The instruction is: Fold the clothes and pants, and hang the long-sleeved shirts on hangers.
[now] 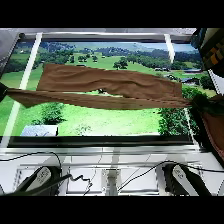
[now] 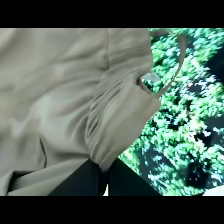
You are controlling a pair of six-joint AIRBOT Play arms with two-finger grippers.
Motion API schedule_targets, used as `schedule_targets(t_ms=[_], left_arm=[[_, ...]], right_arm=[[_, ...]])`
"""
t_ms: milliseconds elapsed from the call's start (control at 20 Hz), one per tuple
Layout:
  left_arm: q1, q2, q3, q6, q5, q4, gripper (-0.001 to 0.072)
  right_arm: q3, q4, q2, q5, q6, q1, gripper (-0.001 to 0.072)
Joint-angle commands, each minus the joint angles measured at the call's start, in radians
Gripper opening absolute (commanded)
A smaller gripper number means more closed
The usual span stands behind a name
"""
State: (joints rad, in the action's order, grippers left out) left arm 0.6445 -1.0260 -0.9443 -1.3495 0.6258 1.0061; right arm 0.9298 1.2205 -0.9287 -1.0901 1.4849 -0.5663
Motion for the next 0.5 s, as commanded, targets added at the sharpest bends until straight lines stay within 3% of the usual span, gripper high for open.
schedule_targets(t_ms=[0, 200, 350, 450], left_arm=[[-0.030, -0.011, -0.007, 0.004, -0.116, 0.029, 0.0012], [-0.168, -0.146, -0.031, 0.003, -0.308, -0.053, 0.0009], [-0.289, -0.323, -0.190, 0.000, -0.322, -0.053, 0.0008], [-0.335, -0.449, -0.321, -0.073, -0.323, -0.045, 0.0008]], right_arm=[[0.046, 0.079, 0.023, 0.020, 0.097, 0.016, 0.0030], [0.047, 0.031, -0.080, 0.195, 0.171, 0.098, 0.0030], [0.047, 0.027, -0.205, 0.332, 0.268, 0.153, 0.0030], [0.052, -0.014, -0.292, 0.436, 0.323, 0.173, 0.0030]])
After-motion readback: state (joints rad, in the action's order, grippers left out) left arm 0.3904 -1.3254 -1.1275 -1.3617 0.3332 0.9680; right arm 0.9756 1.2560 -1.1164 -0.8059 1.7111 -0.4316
